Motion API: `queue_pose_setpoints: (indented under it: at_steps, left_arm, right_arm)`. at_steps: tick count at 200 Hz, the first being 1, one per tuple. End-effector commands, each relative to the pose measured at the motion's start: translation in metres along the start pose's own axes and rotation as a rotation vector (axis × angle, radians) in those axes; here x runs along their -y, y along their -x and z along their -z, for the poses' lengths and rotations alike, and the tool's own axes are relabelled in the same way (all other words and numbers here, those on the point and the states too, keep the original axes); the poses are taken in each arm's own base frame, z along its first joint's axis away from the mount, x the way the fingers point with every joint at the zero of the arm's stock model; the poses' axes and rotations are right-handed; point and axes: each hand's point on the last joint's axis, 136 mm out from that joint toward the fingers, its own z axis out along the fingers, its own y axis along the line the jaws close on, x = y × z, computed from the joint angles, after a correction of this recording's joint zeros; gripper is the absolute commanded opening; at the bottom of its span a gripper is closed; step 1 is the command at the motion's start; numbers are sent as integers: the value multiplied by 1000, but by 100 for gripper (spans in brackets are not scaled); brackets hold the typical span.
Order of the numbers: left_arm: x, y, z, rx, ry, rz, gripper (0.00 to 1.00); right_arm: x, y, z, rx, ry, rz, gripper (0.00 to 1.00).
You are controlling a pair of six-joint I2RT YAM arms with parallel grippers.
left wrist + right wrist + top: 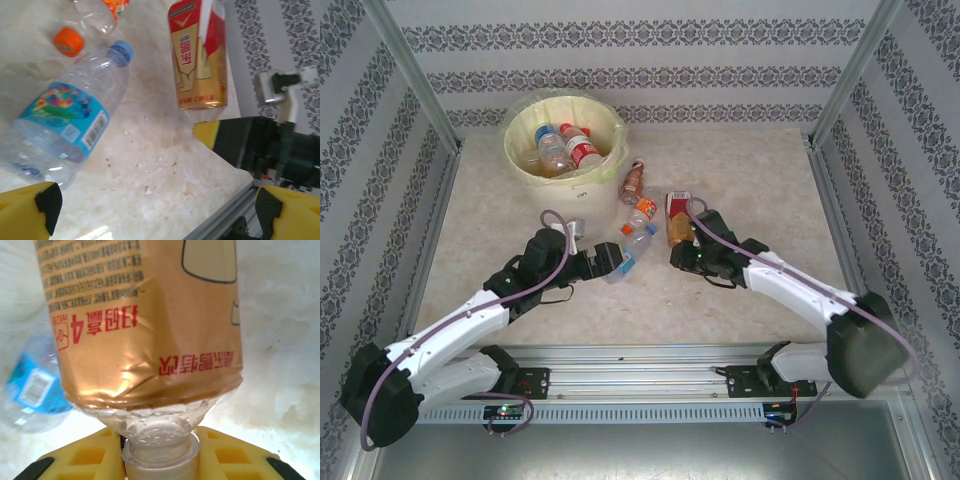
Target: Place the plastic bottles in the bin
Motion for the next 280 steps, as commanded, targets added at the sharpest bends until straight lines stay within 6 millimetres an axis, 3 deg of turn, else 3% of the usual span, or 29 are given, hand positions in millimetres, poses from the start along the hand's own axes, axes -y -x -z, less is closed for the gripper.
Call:
queue_pose_setpoints:
  at_steps: [1,73,141,193,235,280]
  left_arm:
    - [52,18,1,26,-182,-23,100]
    - [114,46,-18,23,-341,-49,100]
    - [106,54,-35,35,-274,-31,100]
    - [120,62,-38,58,-333,-29,100]
    - [130,65,-39,58,-382,-12,100]
    - [134,66,-37,60,-407,4,86]
  right_arm:
    - [-7,-10,20,-24,75,46,27]
    - [-61,-11,75,-39,334,107,26]
    - [-86,-6,93,-49,410,138,26]
    - [-108,-10,97,-67,461,175,27]
    - [-114,-13,98,-56,471,183,27]
    - [-115,-16,98,-65,482,192,27]
